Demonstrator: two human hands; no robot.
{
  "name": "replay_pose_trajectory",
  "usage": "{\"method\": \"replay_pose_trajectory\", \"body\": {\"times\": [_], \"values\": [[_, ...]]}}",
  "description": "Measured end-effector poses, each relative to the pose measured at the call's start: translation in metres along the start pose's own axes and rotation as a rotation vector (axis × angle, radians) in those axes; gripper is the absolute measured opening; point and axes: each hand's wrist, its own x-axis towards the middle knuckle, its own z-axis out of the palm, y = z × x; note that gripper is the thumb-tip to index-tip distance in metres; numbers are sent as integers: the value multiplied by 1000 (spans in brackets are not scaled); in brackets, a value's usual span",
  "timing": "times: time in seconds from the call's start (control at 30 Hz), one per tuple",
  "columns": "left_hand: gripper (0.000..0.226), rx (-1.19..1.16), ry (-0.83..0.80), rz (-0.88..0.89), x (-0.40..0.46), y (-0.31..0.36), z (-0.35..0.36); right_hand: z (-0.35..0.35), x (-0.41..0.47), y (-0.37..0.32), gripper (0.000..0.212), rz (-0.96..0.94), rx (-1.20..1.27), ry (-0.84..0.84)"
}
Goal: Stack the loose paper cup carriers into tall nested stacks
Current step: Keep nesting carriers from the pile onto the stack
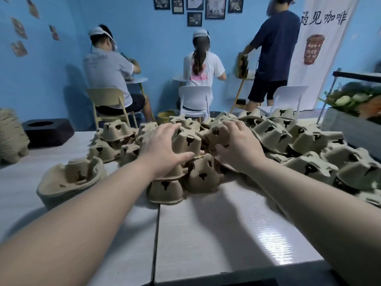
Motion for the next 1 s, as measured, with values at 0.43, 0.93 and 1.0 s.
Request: {"method": "replay_pose_trajectory", "body": {"times": [0.43,0.93,1.0], "values": [[79,30,-44,-79,47,-2,22,12,64,25,75,-85,-173,-137],[59,-89,154,-28,30,9,8,2,53,21,60,-151,-83,-70],[56,-121,193,-19,25,16,1,-3,42,19,58,-127,-51,-14]]}}
